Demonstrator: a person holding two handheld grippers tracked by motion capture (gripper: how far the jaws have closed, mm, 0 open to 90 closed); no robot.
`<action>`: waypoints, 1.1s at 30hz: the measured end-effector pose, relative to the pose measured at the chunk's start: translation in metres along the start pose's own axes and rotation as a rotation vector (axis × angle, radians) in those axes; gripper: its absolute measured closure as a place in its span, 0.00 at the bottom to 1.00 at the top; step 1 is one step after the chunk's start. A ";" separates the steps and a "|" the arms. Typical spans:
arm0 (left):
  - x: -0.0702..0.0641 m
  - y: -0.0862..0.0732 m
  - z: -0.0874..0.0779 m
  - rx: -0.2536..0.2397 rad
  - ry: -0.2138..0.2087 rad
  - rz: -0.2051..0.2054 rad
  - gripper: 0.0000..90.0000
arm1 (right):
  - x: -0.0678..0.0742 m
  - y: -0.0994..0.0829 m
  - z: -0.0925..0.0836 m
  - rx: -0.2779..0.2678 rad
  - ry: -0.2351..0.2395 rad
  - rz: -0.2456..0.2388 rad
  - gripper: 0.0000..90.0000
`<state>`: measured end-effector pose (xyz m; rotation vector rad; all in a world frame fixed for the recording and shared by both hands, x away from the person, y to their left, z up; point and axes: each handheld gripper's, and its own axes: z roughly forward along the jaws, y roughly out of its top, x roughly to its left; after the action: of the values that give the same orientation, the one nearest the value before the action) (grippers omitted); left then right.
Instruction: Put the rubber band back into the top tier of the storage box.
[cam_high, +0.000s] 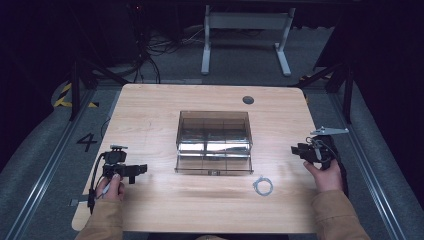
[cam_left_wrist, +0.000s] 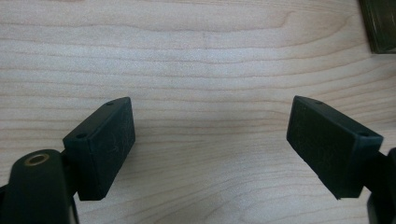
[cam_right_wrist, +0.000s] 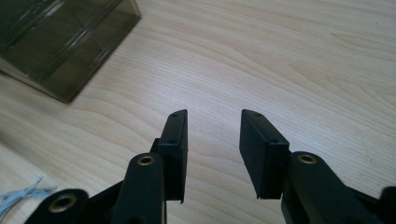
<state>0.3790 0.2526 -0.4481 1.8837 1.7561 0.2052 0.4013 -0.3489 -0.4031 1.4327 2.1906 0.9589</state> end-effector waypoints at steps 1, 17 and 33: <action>0.000 0.000 0.000 0.000 0.000 -0.002 0.18 | 0.001 0.000 -0.001 -0.001 0.001 -0.010 0.71; 0.002 0.001 0.001 0.007 -0.003 0.000 0.18 | 0.014 -0.001 -0.007 -0.013 0.040 -0.062 0.68; 0.001 0.001 0.001 0.007 -0.005 0.000 0.18 | 0.035 0.008 -0.015 0.031 0.088 -0.098 0.61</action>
<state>0.3802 0.2537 -0.4491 1.8877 1.7554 0.1954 0.3828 -0.3208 -0.3844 1.3065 2.3251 0.9747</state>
